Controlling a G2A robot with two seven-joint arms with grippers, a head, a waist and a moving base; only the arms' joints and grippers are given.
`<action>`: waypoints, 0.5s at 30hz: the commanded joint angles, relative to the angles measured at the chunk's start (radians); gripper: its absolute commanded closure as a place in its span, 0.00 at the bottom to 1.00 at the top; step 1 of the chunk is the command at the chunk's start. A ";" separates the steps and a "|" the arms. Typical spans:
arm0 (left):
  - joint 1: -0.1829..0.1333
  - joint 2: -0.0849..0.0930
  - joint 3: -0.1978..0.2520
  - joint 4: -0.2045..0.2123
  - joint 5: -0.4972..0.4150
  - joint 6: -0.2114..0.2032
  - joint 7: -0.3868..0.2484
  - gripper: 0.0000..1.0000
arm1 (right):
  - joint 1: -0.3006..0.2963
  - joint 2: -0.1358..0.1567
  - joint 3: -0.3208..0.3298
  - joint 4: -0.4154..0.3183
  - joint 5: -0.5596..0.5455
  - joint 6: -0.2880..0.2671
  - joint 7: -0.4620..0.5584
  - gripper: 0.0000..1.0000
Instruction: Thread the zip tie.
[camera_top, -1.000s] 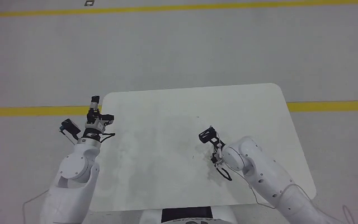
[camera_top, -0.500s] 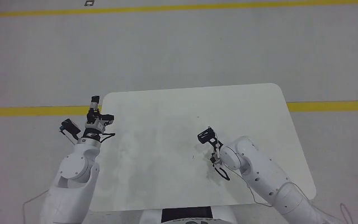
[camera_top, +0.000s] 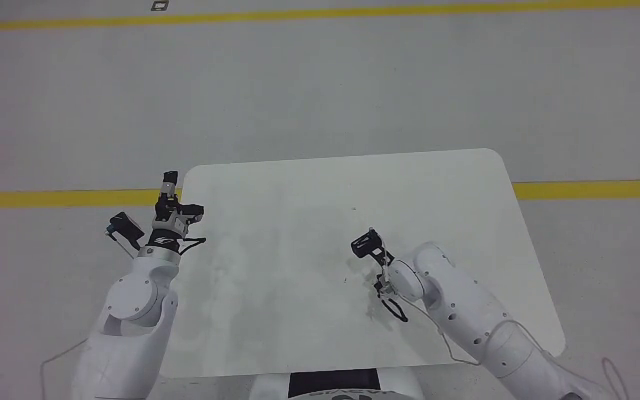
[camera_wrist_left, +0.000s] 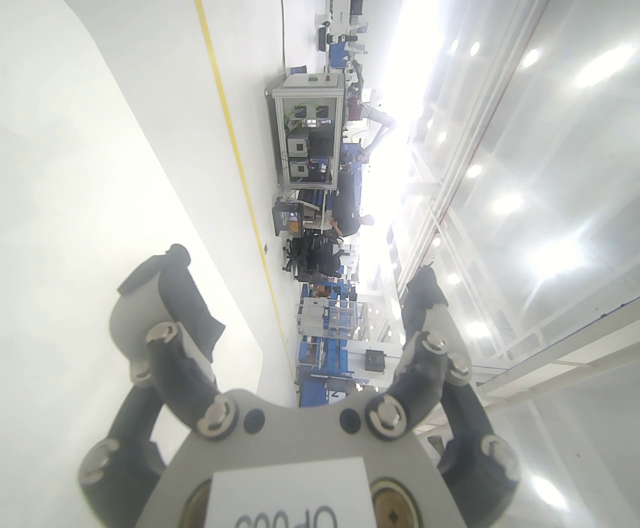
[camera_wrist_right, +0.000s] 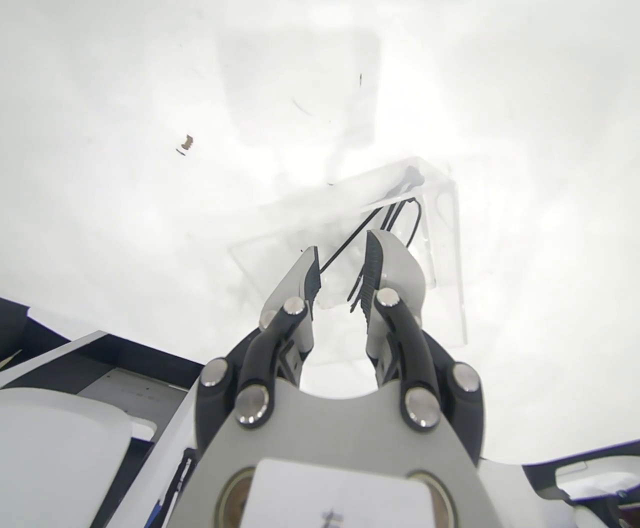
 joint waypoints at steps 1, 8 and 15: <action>0.000 0.000 0.000 0.000 0.000 0.000 0.000 0.00 | 0.005 -0.003 -0.006 0.009 -0.011 0.009 0.005 0.78; 0.000 0.000 0.000 0.000 0.000 0.000 0.000 0.00 | 0.018 -0.013 -0.022 0.030 -0.020 0.019 0.007 0.75; 0.000 0.000 0.000 0.000 0.000 0.000 0.000 0.00 | 0.029 -0.021 -0.038 0.052 -0.033 0.025 0.007 0.84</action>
